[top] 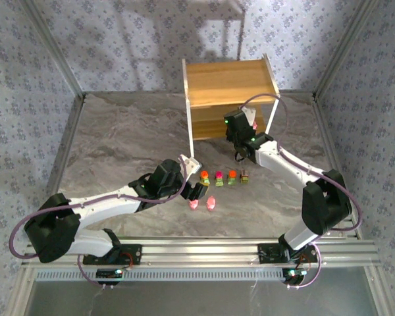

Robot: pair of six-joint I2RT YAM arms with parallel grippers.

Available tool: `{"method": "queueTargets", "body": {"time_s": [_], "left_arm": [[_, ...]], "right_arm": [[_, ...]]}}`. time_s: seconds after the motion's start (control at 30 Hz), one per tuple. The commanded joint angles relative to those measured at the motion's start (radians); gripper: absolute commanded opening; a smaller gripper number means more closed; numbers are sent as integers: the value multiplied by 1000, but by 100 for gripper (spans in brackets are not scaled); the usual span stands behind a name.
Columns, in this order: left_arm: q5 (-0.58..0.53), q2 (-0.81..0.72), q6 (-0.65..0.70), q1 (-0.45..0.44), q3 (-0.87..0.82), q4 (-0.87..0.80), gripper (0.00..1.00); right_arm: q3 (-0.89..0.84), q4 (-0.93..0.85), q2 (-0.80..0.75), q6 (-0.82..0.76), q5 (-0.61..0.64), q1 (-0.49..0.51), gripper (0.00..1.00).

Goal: Place and organize the plastic toys onto the shelf

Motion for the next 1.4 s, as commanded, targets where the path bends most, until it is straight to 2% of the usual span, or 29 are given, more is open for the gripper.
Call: {"method": "queueTargets", "body": {"time_s": [0.0,1.37], "left_arm": [[3,0,4,-6,13,14,89],[-3,-3,8,-7,16,6,89]], "right_arm": [[-15,-14,-11,-4,44,-6,33],[36,-20,7,-17,28,5,43]]}}
